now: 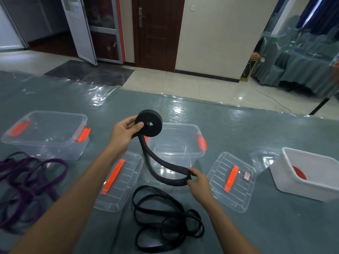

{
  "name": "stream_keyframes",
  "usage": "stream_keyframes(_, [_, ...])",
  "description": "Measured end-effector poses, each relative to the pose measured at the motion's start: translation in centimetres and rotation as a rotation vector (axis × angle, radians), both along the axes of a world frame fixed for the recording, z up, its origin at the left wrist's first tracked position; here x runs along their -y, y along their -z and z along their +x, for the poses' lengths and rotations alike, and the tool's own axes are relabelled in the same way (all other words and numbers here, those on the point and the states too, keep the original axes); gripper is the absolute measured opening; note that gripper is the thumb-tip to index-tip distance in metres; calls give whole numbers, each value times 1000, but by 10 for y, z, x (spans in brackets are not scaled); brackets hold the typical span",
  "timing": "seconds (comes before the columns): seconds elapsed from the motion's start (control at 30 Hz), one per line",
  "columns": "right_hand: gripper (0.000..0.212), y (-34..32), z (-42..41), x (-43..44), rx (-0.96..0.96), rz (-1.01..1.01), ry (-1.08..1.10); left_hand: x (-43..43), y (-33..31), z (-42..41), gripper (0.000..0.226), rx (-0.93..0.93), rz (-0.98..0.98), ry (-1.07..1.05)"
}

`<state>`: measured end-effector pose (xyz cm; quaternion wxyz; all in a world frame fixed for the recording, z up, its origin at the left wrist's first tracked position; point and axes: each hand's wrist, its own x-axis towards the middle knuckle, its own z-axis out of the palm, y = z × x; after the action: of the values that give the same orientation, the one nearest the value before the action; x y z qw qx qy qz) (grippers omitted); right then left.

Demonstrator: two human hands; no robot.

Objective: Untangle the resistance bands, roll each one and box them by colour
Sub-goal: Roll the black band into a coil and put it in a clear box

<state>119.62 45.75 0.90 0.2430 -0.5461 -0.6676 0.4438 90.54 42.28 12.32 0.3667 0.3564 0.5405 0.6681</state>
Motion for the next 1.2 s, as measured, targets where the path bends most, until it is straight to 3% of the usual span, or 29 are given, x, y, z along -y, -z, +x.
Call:
stream_keyframes(0.23, [56,-10,12,4,45,-33,-68,3,10,26,36,-236,-24,209])
stream_keyframes(0.43, [54,-71,-2,9,-95,160,-99,11,22,55,34,-646,-99,425])
stream_keyframes(0.53, [57,-88,-9,9,-11,279,-232,13,23,69,26,-867,-137,484])
stream_keyframes(0.63, [47,-93,-10,9,72,366,-298,17,19,77,28,-959,-135,517])
stream_keyframes(0.83, [44,-98,-8,14,-121,296,-191,27,27,78,38,-711,-75,365])
stream_keyframes(0.93, [55,-103,-6,15,-392,115,-109,33,33,76,44,-483,-47,320])
stream_keyframes(1.03, [48,-101,-4,18,-570,-51,-104,35,33,74,42,-318,-33,313])
stream_keyframes(1.13, [42,-98,-3,23,-591,-103,-105,36,28,73,40,-359,-54,319])
stream_keyframes(1.2, [43,-100,-2,25,-456,45,-133,38,24,73,41,-424,-64,323])
